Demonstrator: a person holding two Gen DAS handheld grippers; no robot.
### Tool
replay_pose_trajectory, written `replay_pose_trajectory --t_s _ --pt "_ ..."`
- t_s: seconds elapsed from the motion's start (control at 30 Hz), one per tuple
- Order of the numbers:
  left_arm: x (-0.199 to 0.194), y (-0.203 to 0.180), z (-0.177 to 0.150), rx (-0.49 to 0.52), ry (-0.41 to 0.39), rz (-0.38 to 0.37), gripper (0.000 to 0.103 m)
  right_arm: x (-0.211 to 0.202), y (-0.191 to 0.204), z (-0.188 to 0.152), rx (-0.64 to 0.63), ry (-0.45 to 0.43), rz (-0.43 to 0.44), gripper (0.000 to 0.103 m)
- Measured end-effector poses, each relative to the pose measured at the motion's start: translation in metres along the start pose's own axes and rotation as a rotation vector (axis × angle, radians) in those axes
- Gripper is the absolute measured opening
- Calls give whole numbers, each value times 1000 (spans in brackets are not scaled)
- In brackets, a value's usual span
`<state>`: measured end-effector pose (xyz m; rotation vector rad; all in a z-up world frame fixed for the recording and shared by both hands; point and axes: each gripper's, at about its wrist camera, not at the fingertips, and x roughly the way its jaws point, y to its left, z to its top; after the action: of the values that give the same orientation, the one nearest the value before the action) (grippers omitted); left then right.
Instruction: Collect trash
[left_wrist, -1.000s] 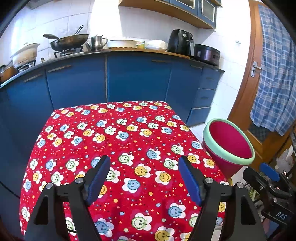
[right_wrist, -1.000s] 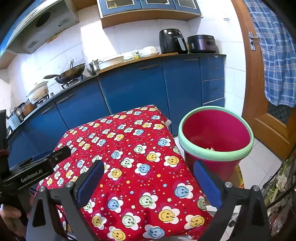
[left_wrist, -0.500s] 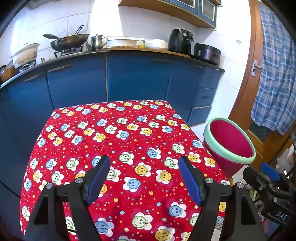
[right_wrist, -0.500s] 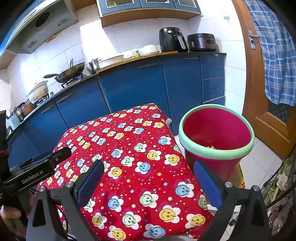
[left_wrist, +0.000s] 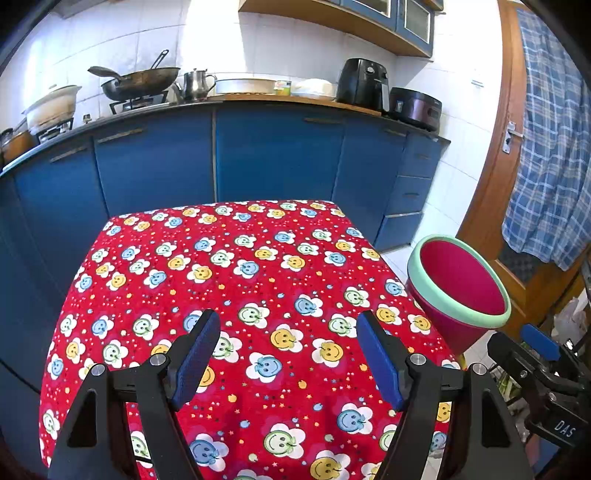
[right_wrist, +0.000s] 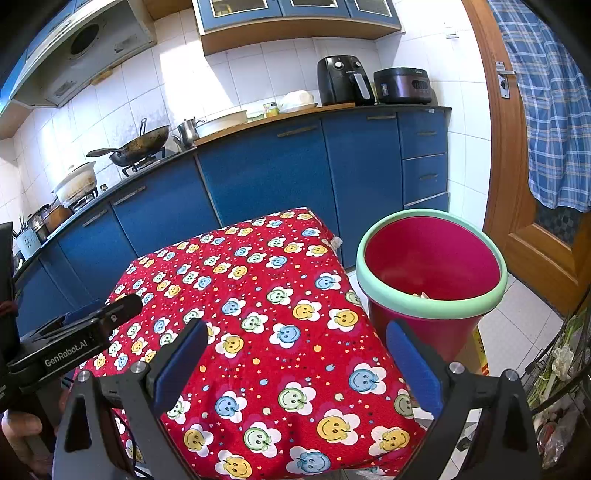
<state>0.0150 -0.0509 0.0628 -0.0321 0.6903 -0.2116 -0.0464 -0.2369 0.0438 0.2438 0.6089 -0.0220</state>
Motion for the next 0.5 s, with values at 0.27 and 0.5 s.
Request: replay_pose_trajectory --t_s 0.27,0.5 --pt "0 0 0 0 0 0 77 0 0 0 0 1 0 99" --pt "0 1 0 0 -1 -1 77 0 1 0 0 0 0 99"
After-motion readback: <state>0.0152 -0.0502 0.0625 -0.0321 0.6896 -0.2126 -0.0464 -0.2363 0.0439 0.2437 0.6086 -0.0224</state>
